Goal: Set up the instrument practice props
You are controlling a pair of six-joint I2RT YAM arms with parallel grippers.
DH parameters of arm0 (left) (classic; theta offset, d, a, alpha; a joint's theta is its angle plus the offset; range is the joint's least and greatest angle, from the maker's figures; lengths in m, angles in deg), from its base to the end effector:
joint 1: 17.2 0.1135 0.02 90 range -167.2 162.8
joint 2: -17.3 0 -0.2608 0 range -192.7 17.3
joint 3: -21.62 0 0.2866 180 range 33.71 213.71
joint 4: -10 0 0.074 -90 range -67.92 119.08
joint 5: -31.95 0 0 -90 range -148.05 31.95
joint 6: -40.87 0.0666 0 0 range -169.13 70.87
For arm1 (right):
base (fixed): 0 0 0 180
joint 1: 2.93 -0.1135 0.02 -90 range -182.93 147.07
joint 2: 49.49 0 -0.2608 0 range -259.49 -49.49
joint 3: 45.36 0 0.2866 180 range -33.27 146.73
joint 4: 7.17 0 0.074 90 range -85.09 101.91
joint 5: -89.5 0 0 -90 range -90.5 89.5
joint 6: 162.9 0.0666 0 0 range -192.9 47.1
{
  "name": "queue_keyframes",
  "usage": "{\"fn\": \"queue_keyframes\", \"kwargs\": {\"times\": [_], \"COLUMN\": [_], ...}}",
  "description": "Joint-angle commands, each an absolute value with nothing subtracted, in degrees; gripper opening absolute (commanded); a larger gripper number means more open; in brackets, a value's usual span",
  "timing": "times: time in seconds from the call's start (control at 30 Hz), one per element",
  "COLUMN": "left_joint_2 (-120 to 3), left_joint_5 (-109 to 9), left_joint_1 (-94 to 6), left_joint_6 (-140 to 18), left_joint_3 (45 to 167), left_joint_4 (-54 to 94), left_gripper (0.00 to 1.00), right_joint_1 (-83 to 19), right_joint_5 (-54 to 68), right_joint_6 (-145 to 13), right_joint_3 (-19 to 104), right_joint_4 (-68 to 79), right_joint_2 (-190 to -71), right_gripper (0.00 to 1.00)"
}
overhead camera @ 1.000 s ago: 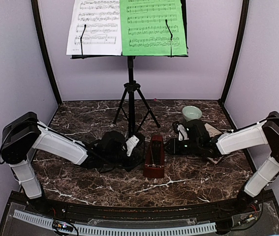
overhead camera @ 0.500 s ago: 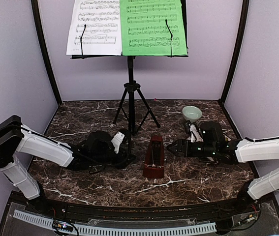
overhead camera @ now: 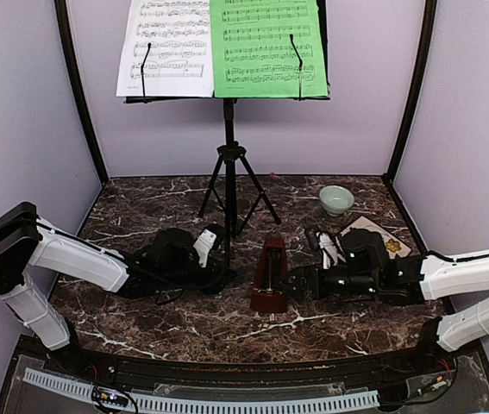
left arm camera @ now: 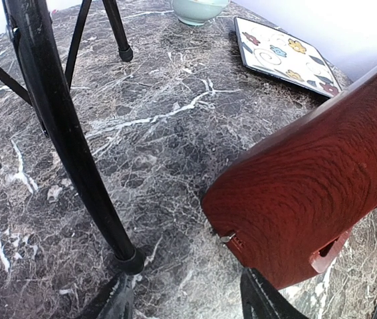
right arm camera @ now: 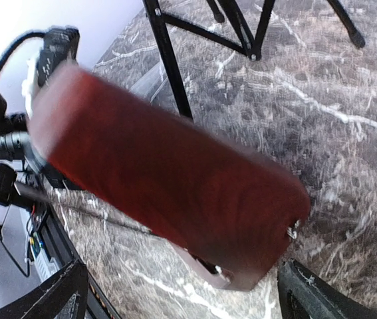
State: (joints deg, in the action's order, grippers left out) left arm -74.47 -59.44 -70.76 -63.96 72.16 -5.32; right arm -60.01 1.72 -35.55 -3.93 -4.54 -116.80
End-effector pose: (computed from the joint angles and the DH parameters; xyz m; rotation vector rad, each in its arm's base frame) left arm 0.2211 -0.2967 0.1239 0.6815 1.9872 -0.7180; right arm 0.1613 0.2539 0.1619 -0.4096 2.2045 1.0083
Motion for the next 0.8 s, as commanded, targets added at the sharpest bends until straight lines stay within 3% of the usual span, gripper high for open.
{"fn": "queue_keyframes", "kwargs": {"times": [0.0, 0.37, 0.77], "left_joint_2": [-73.73, -73.08, -73.25], "left_joint_5": [-58.97, -59.80, -59.72], "left_joint_1": [-70.55, -70.55, -70.55], "left_joint_6": [-64.34, -63.78, -63.32], "left_joint_3": [73.06, 72.73, 73.29], "left_joint_4": [-5.63, -5.00, -4.56], "left_gripper": [0.57, 0.57, 0.57], "right_joint_1": [-62.60, -65.15, -64.89], "right_joint_5": [-5.32, -15.44, -21.54], "right_joint_6": [-35.82, -36.06, -35.63], "right_joint_3": [2.71, 10.69, 9.48], "right_joint_4": [-2.45, 4.64, 13.45], "right_joint_2": [-119.32, -122.33, -117.08], "right_gripper": [1.00, 1.00, 1.00]}}
